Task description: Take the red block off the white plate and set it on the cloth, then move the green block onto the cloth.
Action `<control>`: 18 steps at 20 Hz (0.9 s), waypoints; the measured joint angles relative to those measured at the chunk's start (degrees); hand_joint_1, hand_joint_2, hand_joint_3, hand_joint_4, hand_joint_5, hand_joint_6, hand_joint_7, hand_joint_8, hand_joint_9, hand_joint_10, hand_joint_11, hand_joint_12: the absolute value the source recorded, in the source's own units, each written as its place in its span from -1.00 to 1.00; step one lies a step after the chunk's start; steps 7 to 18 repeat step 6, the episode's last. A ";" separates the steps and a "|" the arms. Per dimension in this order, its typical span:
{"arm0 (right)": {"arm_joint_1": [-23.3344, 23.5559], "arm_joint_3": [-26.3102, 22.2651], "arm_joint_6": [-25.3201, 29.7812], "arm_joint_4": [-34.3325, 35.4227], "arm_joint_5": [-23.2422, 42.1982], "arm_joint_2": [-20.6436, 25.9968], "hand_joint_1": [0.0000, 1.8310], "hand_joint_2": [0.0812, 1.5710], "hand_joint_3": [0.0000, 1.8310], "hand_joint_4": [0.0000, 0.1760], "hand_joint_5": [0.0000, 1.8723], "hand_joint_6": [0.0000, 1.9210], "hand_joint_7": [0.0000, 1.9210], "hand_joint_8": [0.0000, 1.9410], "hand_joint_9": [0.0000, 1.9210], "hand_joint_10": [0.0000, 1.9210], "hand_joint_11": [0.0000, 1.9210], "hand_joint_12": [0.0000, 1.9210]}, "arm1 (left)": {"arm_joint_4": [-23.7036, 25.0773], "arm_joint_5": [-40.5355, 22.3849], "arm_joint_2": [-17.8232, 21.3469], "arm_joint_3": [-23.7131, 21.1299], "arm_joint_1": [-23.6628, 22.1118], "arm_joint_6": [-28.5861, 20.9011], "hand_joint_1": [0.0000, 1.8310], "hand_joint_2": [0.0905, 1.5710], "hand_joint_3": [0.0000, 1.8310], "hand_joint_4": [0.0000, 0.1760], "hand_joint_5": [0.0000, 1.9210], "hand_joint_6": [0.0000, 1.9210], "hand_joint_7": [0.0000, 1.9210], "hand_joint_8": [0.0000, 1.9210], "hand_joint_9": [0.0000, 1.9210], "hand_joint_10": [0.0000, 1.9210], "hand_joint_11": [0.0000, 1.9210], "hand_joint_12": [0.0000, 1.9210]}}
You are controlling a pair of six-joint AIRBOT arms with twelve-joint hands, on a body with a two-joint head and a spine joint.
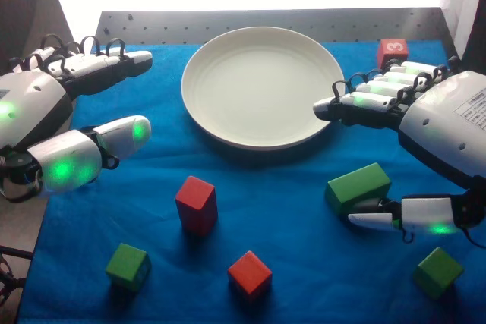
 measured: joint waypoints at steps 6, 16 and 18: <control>-0.22 -0.76 0.31 0.11 -3.89 1.42 -0.15 0.13 -0.96 -1.00 -0.86 -0.15 -0.84 0.40 -0.81 0.66 -0.86 1.00 | -0.22 -1.44 0.09 -0.20 0.26 -0.02 -0.76 0.63 -1.00 0.64 -0.69 -1.00 -0.74 -1.00 -0.73 -1.00 -1.00 -0.11; -0.22 -0.76 0.31 0.11 -3.89 1.42 -0.15 0.13 -0.96 -1.00 -0.86 -0.15 -0.84 0.40 -0.81 0.66 -0.86 1.00 | -0.22 -1.44 0.09 -0.20 0.26 -0.02 -0.76 0.63 -1.00 0.64 -0.69 -1.00 -0.74 -1.00 -0.73 -1.00 -1.00 -0.11; -0.22 -0.76 0.31 0.11 -3.89 1.42 -0.15 0.13 -0.96 -1.00 -0.86 -0.15 -0.84 0.40 -0.81 0.66 -0.86 1.00 | -0.22 -1.44 0.09 -0.20 0.26 -0.02 -0.76 0.63 -1.00 0.64 -0.69 -1.00 -0.74 -1.00 -0.73 -1.00 -1.00 -0.11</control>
